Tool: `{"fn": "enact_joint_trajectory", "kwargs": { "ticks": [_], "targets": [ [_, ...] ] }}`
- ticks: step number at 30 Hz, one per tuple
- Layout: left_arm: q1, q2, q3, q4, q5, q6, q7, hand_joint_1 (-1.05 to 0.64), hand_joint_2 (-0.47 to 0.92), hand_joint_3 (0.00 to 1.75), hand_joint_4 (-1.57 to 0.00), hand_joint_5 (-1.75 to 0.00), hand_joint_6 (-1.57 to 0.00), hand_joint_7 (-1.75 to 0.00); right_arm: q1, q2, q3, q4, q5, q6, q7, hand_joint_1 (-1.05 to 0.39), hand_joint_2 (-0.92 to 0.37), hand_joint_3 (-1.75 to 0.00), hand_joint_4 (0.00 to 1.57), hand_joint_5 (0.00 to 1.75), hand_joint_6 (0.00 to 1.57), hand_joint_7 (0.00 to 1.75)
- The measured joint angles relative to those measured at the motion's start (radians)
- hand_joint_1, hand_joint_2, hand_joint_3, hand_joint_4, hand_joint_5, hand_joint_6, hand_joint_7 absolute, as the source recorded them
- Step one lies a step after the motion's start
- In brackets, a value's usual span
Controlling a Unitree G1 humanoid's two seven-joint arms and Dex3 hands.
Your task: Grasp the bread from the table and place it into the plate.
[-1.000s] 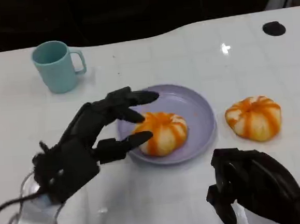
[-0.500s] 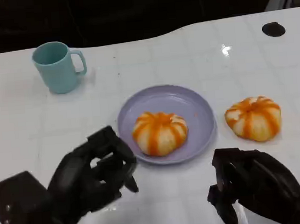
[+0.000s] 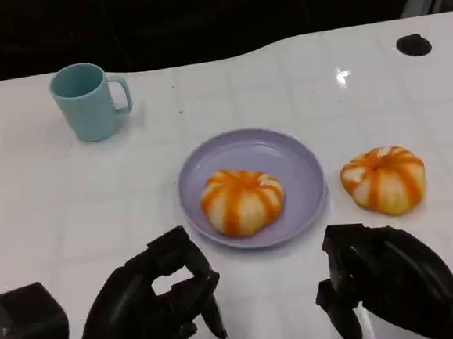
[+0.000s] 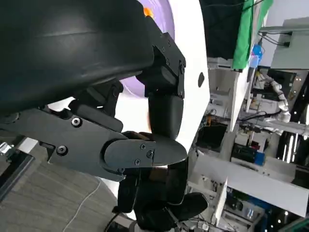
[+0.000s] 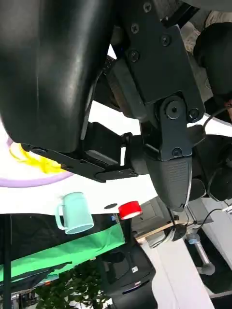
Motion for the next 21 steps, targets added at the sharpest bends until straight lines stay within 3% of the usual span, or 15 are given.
{"fn": "enact_joint_trajectory", "kwargs": {
  "ticks": [21],
  "targets": [
    [-0.039,-0.004,0.053,0.114,-0.032,0.006,-0.089,-0.59,0.92,0.32,-0.84,-1.75,-0.6,-1.75,-0.035,0.018,0.0,0.095,-0.025,-0.06,-0.005,-0.93,-0.92,-0.37,1.28,1.63,1.1,1.54]
  ]
}}
